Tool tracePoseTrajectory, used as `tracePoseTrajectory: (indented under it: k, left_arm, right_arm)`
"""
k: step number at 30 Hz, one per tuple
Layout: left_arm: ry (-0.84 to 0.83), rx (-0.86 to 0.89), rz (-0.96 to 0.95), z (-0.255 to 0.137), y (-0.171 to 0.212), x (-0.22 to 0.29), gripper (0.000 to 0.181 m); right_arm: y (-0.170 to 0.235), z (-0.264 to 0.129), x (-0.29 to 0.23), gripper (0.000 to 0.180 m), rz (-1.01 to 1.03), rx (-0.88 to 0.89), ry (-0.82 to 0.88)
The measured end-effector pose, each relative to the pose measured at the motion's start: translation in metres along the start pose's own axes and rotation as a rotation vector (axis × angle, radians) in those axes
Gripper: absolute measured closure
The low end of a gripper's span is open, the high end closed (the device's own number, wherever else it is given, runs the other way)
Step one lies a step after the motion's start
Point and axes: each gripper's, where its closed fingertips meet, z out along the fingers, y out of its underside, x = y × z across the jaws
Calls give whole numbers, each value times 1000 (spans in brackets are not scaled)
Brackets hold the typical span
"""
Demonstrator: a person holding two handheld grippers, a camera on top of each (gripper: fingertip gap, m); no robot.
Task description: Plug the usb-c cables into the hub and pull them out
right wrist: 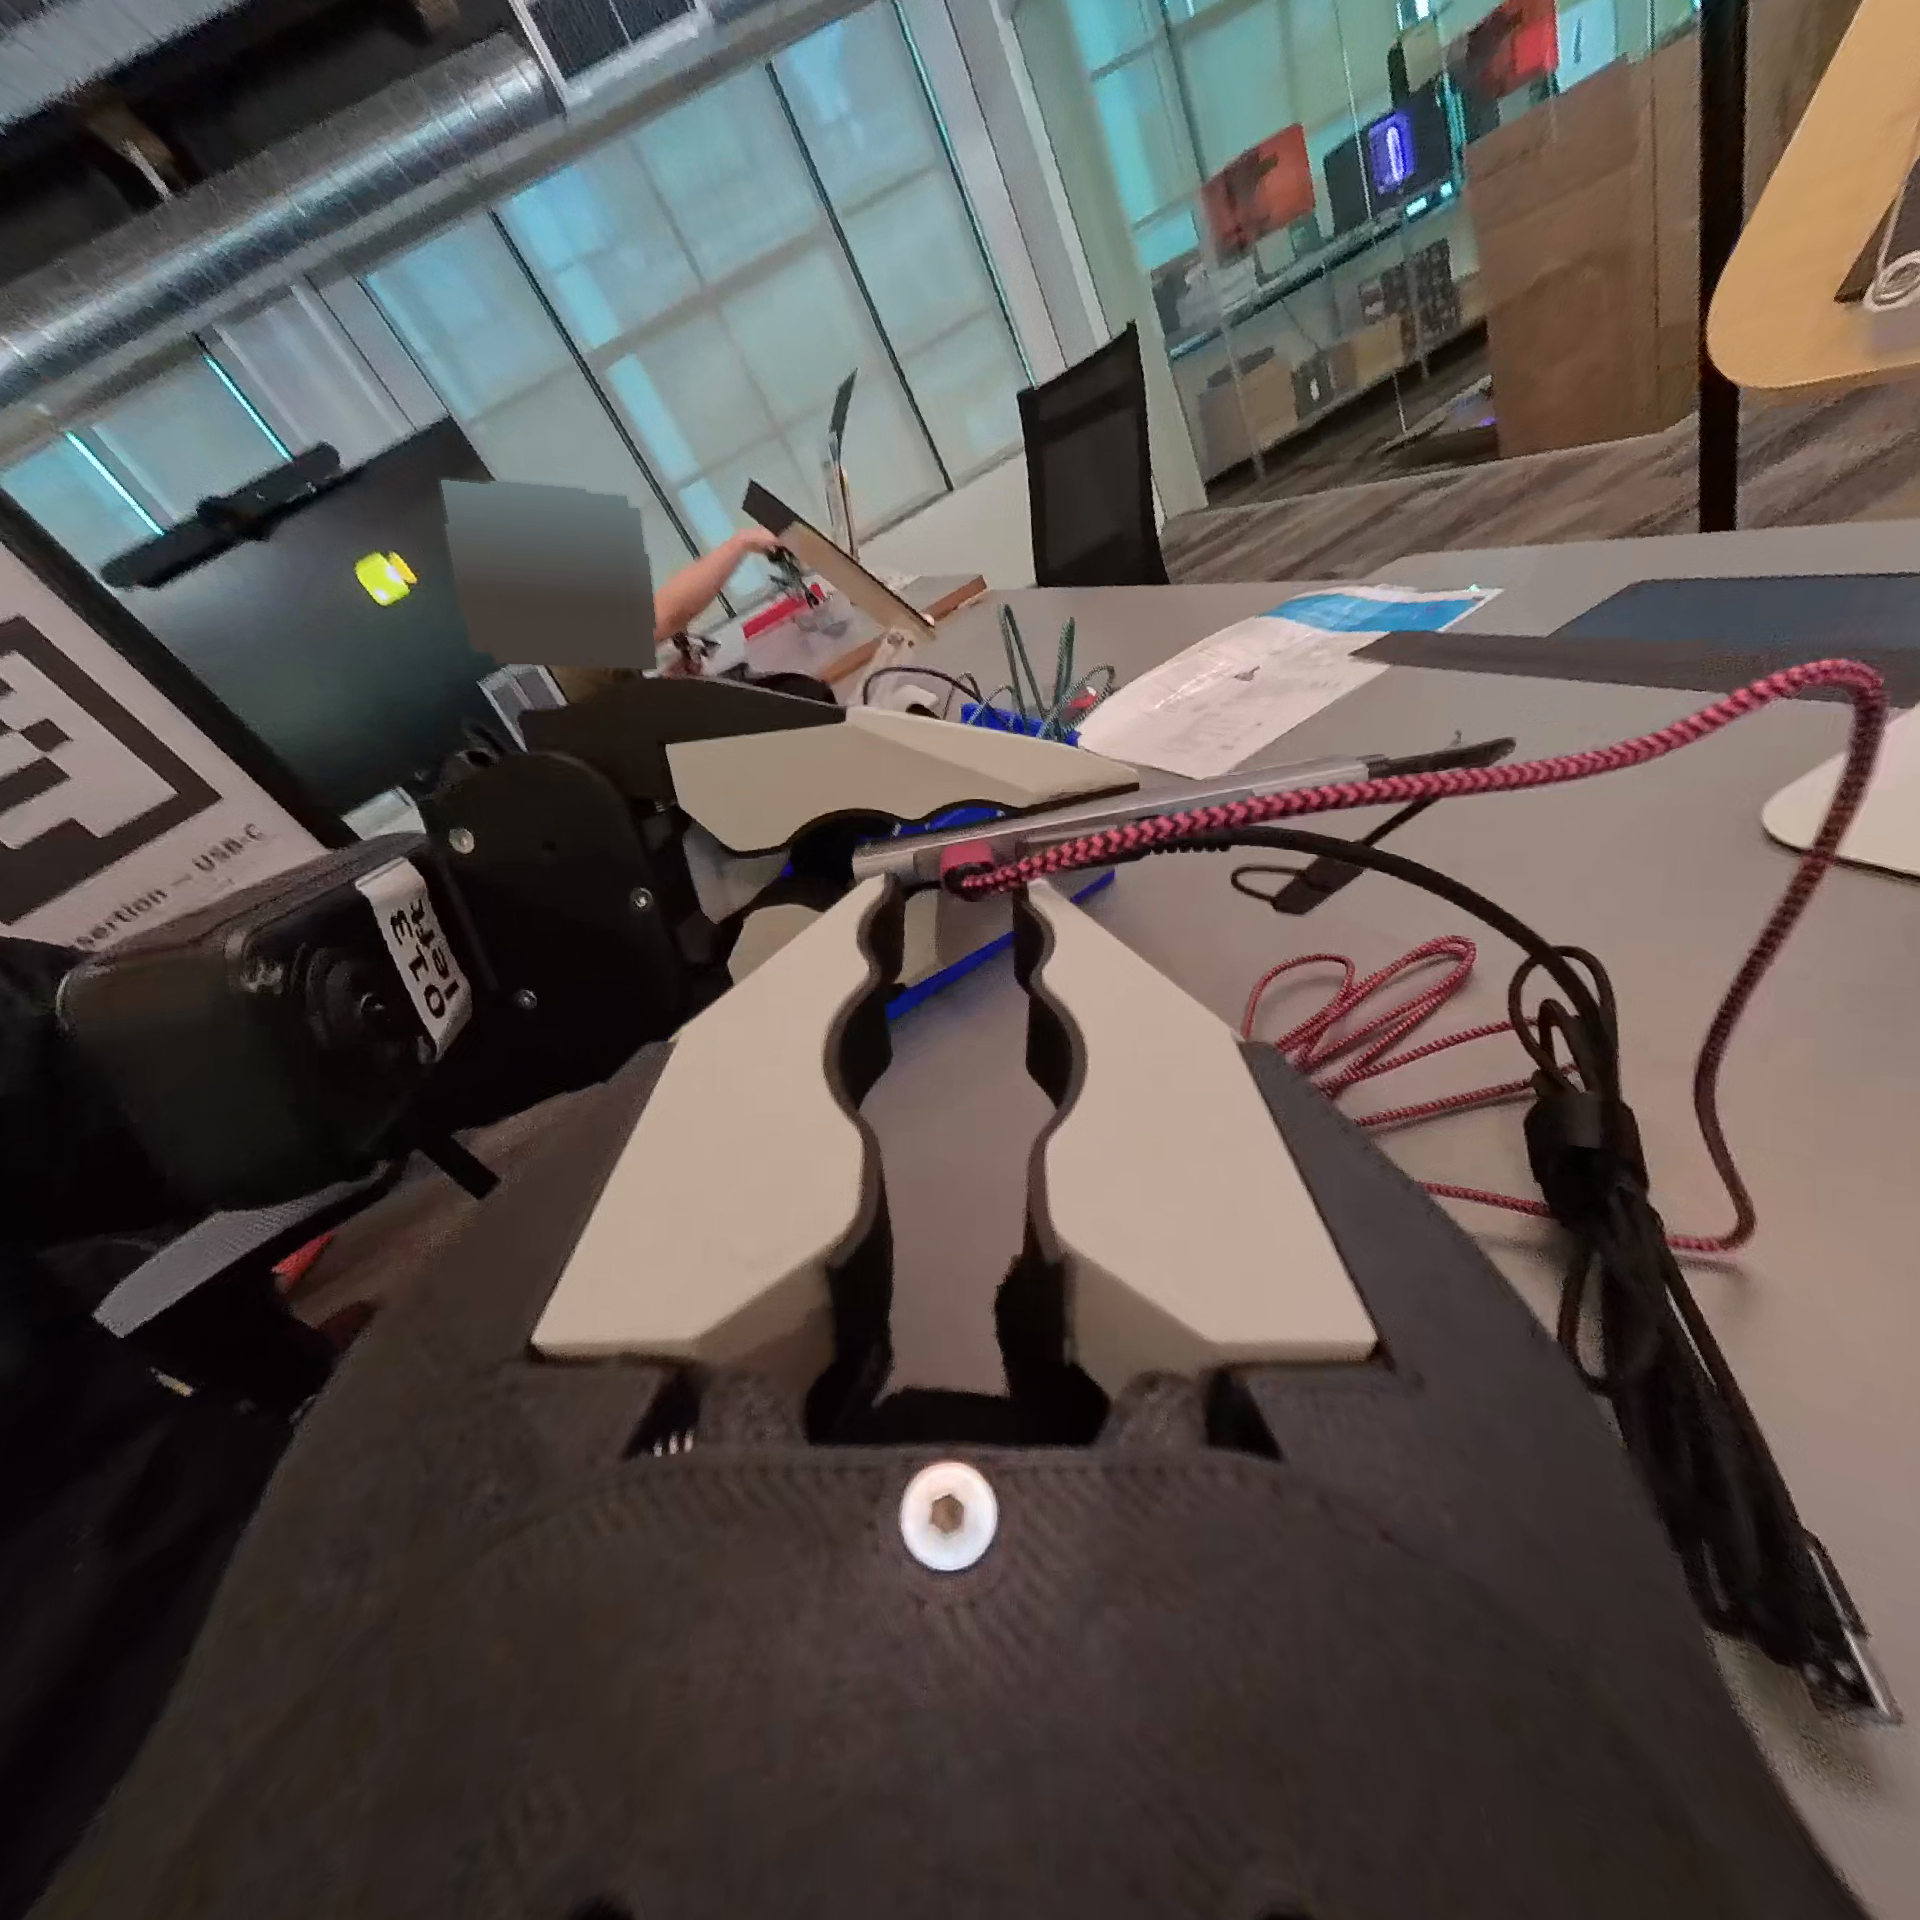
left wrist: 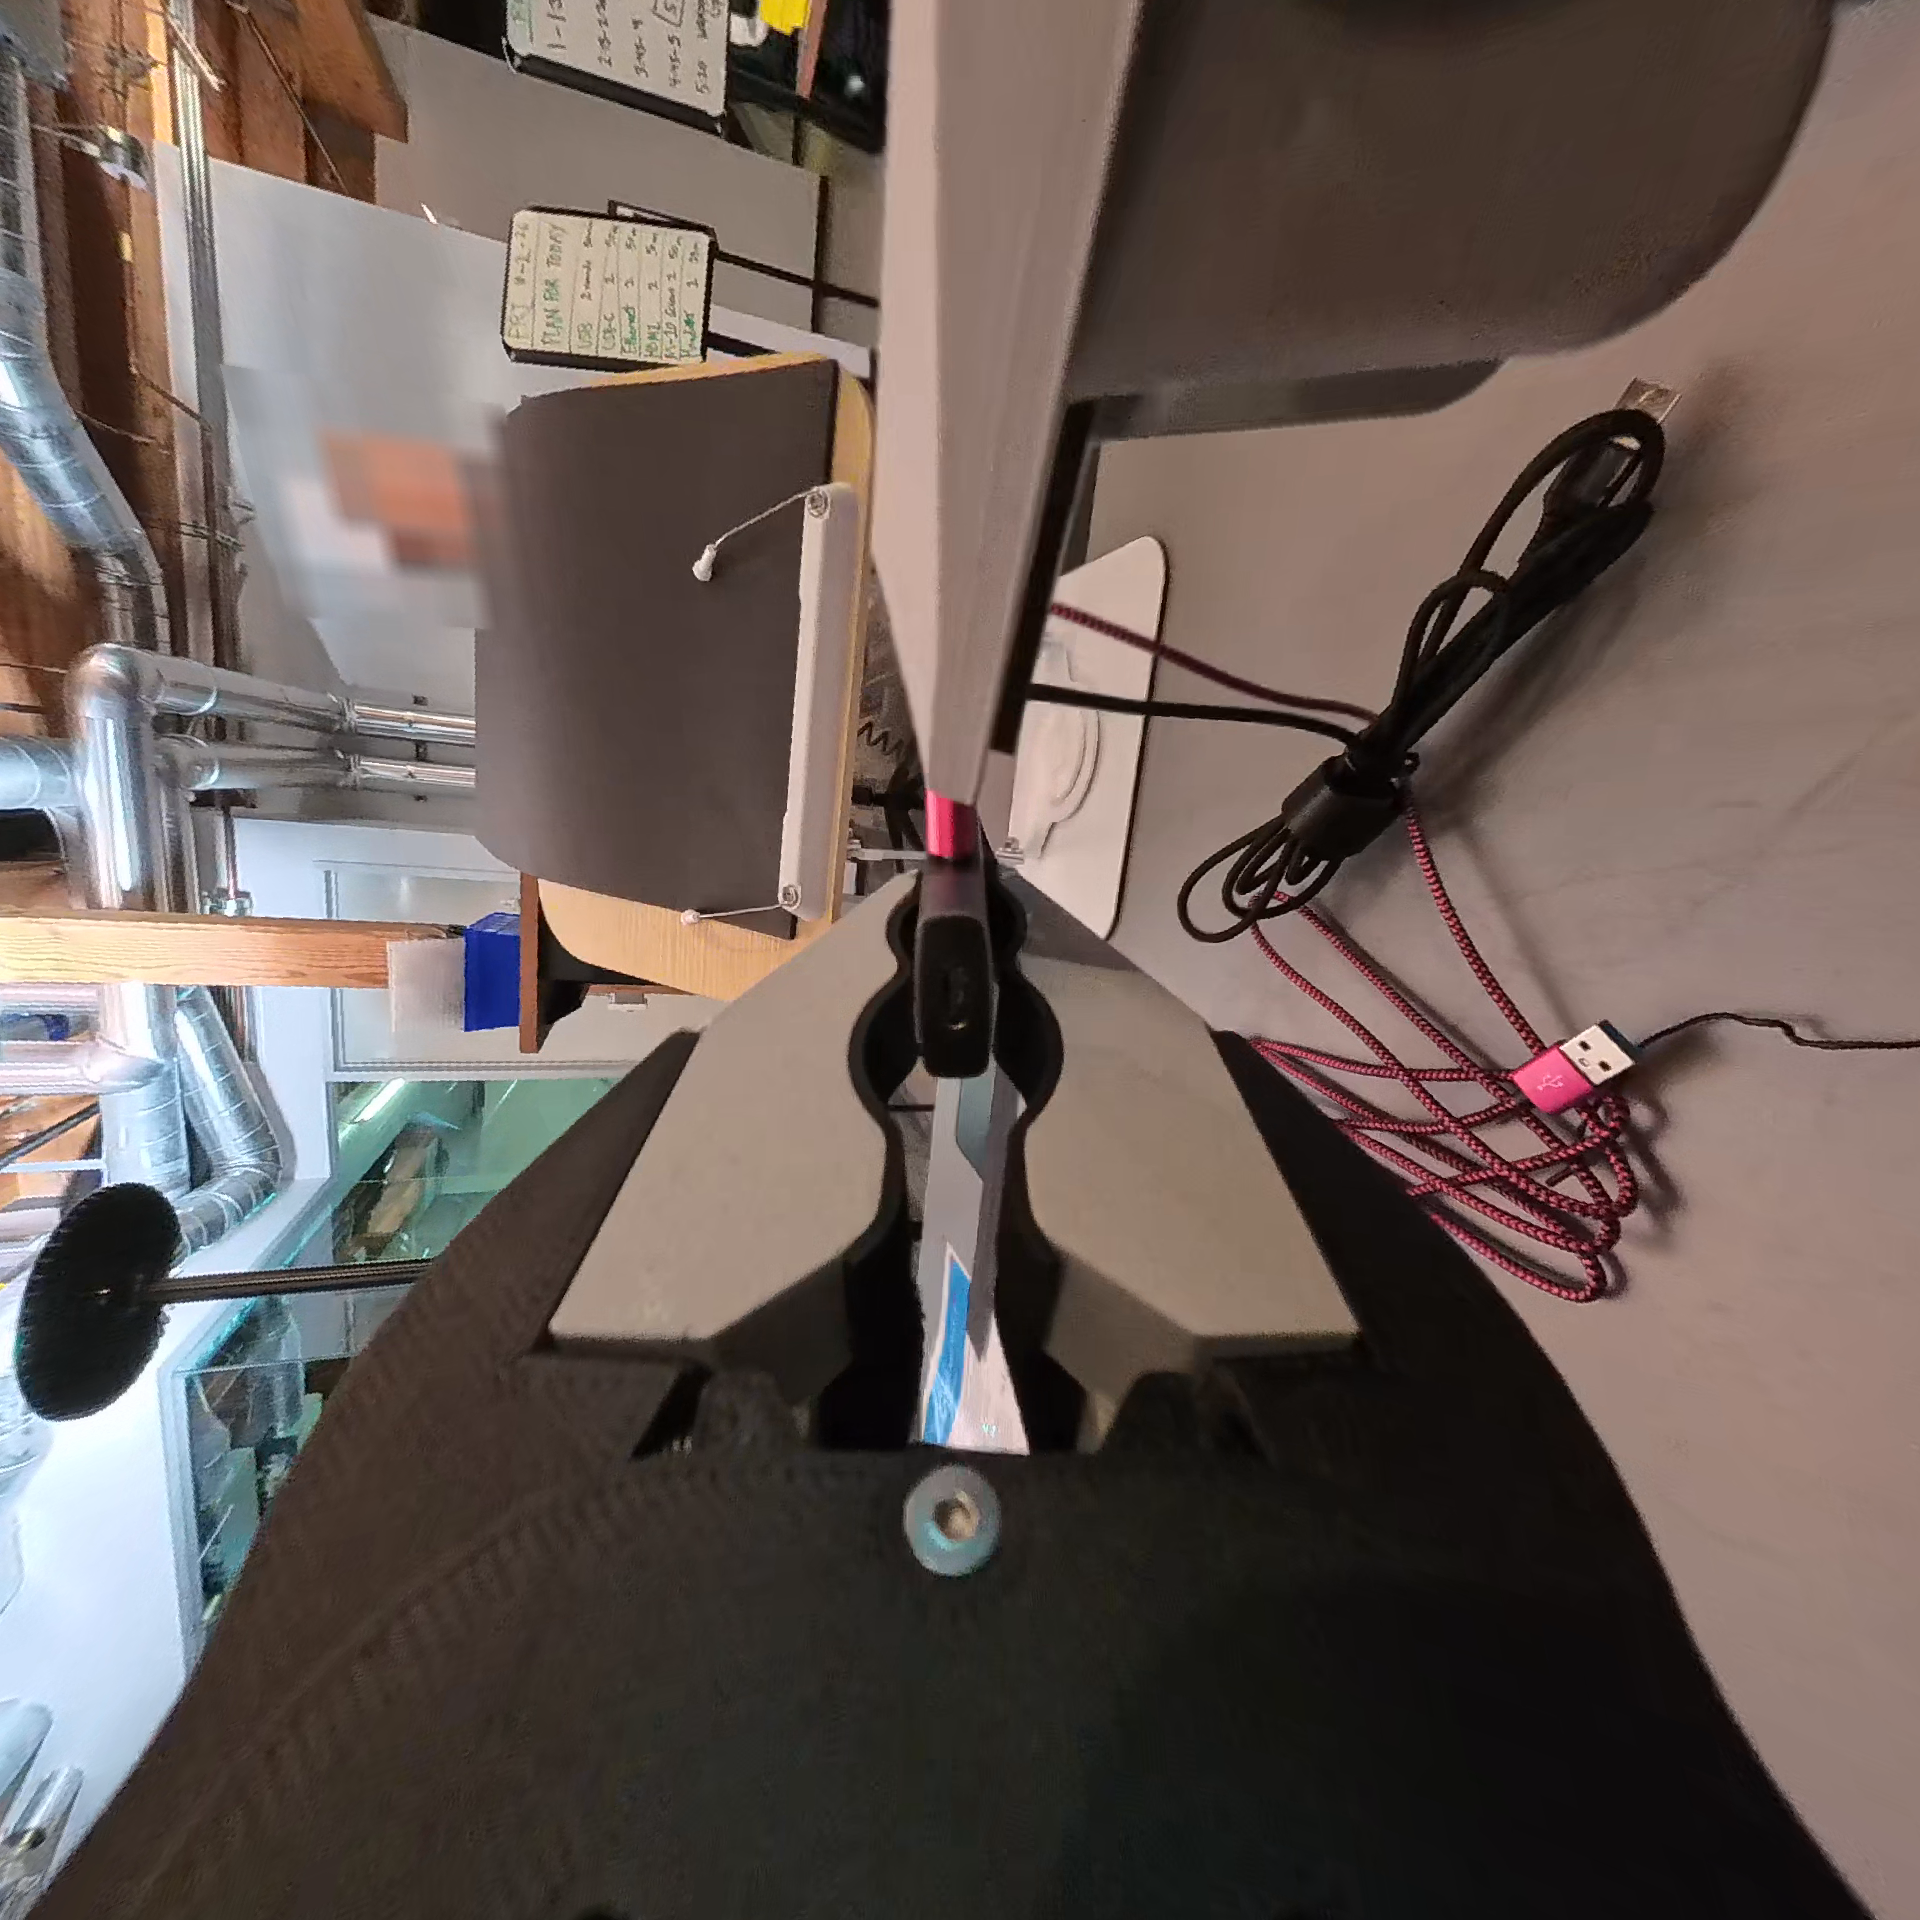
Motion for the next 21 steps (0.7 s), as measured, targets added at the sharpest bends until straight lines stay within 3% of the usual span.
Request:
tracePoseTrajectory:
  k: [2, 10, 21]
  left_arm:
    - [-3, -1, 13, 0, 0, 0, 175]
    - [-20, 6, 32, 1, -4, -4, 175]
    - [-10, 7, 38, 3, -6, -3, 175]
  right_arm:
    - [1, 2, 2, 155, 5, 7, -4]
    - [-5, -2, 4, 167, -1, 96, -9]
    - [-14, -9, 0, 164, -39, 157, -26]
